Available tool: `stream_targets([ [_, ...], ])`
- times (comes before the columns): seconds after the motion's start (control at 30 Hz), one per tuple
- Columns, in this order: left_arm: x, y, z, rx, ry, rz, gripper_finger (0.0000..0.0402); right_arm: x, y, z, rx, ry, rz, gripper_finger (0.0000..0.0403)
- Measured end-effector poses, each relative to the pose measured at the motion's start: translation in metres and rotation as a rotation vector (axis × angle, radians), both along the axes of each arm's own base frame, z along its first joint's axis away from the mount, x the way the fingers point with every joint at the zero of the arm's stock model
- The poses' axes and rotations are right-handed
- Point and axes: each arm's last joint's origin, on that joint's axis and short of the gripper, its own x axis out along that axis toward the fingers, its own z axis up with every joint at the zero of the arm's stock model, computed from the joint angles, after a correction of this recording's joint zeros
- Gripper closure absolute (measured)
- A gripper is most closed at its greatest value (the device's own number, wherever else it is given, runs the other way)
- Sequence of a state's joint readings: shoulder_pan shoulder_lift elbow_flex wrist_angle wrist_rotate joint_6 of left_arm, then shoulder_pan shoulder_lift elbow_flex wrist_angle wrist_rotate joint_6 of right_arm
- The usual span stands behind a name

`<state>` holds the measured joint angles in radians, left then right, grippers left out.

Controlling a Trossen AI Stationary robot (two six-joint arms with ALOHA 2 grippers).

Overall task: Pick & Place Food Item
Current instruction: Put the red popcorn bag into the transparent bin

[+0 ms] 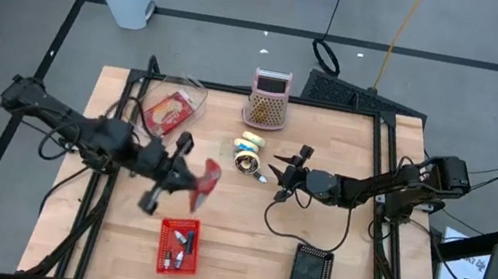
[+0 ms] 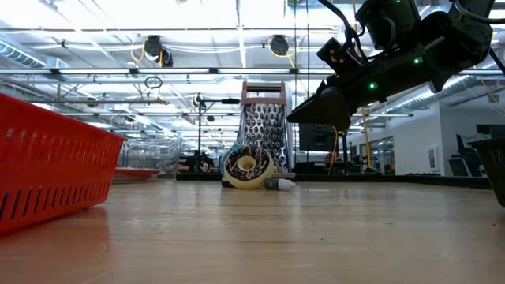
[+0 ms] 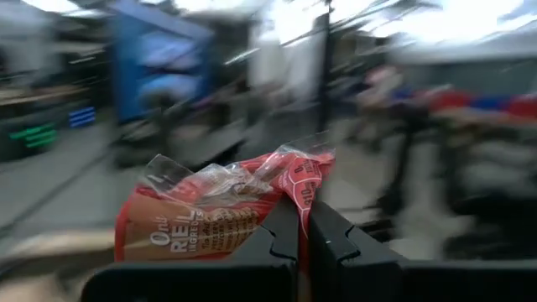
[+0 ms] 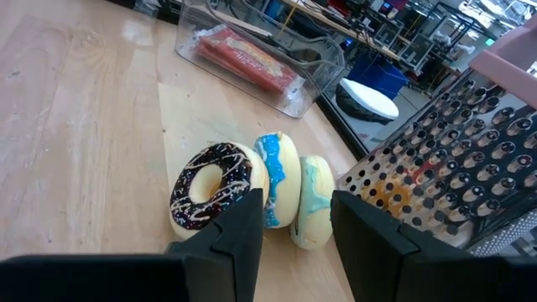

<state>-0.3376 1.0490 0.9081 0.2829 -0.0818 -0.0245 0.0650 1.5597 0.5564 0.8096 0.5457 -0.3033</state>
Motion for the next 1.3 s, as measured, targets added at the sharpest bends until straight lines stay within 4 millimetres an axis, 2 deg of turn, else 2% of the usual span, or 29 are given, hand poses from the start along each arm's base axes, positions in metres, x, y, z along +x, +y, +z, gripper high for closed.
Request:
stream_targets([
  [0.33,-0.001,0.043,-0.033,0.125,0.336,0.817,0.04,0.0,0.0,0.0,0.001,0.0,0.0,0.0273],
  [0.73,-0.058,0.128,-0.039,0.034,0.55,1.35,0.04,0.0,0.0,-0.001,0.0,0.008,-0.001,0.0273],
  [0.93,-0.066,0.168,-0.053,0.008,0.719,1.47,0.0401,0.0,-0.004,-0.001,0.002,0.007,-0.013,0.0273],
  [1.1,-0.058,0.196,-0.071,-0.062,0.847,1.397,0.0401,-0.001,-0.004,-0.002,0.002,0.021,-0.013,0.0273],
  [1.3,-0.043,0.219,-0.101,-0.099,1.019,1.345,0.0401,-0.001,-0.004,-0.003,0.002,0.028,-0.014,0.0273],
])
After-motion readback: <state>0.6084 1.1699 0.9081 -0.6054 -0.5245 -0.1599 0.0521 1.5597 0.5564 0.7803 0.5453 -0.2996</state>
